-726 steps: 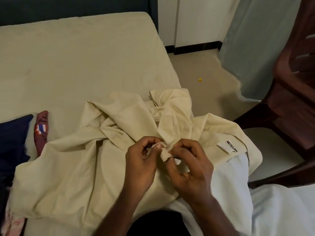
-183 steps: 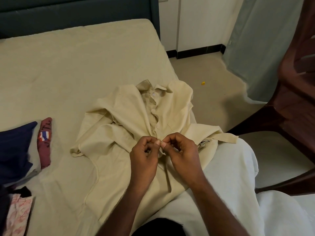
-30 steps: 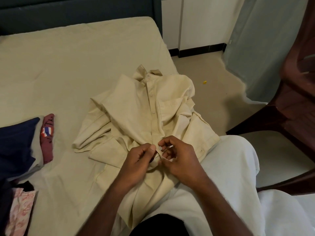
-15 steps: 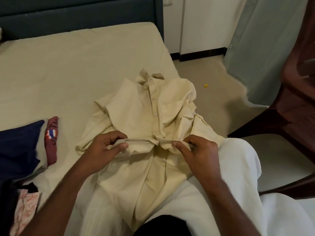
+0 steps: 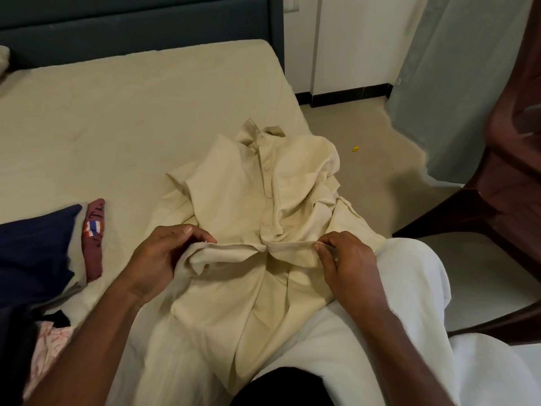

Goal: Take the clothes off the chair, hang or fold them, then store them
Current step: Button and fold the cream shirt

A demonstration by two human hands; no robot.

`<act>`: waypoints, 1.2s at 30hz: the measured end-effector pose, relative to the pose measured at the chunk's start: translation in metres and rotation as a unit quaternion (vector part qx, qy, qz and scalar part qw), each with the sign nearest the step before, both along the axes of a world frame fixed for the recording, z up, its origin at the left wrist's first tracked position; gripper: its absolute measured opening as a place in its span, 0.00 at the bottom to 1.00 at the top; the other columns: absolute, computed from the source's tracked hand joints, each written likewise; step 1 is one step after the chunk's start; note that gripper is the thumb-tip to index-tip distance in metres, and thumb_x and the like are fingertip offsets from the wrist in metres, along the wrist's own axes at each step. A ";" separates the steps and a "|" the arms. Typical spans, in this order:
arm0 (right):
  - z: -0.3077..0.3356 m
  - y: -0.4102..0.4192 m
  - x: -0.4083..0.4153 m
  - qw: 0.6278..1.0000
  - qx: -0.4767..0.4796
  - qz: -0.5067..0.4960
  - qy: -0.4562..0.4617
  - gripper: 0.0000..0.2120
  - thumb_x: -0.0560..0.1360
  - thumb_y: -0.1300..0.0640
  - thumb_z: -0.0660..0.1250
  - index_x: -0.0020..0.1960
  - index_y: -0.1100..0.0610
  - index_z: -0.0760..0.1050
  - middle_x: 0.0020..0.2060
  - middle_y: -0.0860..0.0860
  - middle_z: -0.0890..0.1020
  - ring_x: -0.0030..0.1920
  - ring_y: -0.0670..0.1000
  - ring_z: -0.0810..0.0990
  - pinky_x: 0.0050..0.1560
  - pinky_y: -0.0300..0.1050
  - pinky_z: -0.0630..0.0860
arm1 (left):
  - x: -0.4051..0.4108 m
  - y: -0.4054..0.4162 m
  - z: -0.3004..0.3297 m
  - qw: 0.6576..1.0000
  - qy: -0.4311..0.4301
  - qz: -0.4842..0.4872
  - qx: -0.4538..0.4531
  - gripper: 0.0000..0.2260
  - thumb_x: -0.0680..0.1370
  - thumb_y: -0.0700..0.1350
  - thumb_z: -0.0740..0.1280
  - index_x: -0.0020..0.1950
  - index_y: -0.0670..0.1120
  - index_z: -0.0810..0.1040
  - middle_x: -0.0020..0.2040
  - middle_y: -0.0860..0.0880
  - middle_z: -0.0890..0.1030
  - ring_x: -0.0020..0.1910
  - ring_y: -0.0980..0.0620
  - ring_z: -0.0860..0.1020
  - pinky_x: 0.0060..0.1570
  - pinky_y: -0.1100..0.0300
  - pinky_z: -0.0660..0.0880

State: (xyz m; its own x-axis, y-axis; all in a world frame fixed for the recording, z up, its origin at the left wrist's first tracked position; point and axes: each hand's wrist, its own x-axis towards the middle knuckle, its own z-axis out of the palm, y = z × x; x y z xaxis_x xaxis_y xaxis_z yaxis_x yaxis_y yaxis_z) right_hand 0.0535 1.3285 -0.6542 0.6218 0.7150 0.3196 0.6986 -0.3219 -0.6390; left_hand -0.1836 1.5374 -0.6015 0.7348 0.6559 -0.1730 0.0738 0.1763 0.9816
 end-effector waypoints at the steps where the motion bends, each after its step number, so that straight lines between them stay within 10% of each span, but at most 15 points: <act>1: -0.001 0.000 0.000 1.000 -0.002 -0.012 0.005 0.08 0.80 0.54 0.70 0.44 0.56 0.79 0.37 0.48 0.80 0.38 0.51 0.77 0.40 0.45 0.71 | 0.001 0.000 0.001 1.000 0.006 -0.004 0.001 0.14 0.75 0.52 0.71 0.44 0.41 0.87 0.45 0.39 0.84 0.47 0.45 0.81 0.47 0.62 0.79; 11: 0.019 -0.006 -0.011 0.979 -0.039 -0.018 0.198 0.14 0.75 0.45 0.74 0.36 0.51 0.77 0.26 0.45 0.77 0.29 0.44 0.73 0.31 0.35 0.68 | 0.027 -0.031 -0.002 0.978 0.046 0.131 0.155 0.09 0.72 0.32 0.76 0.44 0.45 0.86 0.42 0.45 0.86 0.42 0.51 0.83 0.44 0.65 0.79; 18: 0.033 -0.014 -0.048 0.892 0.016 0.102 0.441 0.08 0.76 0.60 0.75 0.39 0.61 0.80 0.27 0.47 0.76 0.29 0.43 0.71 0.34 0.37 0.68 | 0.059 -0.119 -0.025 0.935 0.045 0.181 0.302 0.07 0.72 0.36 0.77 0.46 0.46 0.86 0.42 0.54 0.86 0.43 0.57 0.83 0.44 0.65 0.77; 36: 0.027 -0.017 -0.057 0.925 0.032 0.005 0.380 0.03 0.75 0.57 0.76 0.45 0.53 0.83 0.35 0.48 0.85 0.36 0.48 0.83 0.40 0.38 0.80 | 0.068 -0.140 -0.036 0.954 0.037 0.149 0.258 0.04 0.75 0.42 0.71 0.48 0.46 0.85 0.44 0.55 0.86 0.48 0.54 0.84 0.47 0.65 0.77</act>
State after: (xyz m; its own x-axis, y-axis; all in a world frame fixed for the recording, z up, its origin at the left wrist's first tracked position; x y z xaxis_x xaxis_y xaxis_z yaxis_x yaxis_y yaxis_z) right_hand -0.0040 1.3110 -0.6270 0.6772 0.7173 -0.1640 0.0436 -0.2616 -0.9642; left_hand -0.1155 1.3972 -0.6374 0.5007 0.8455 0.1854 0.1687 -0.3054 0.9372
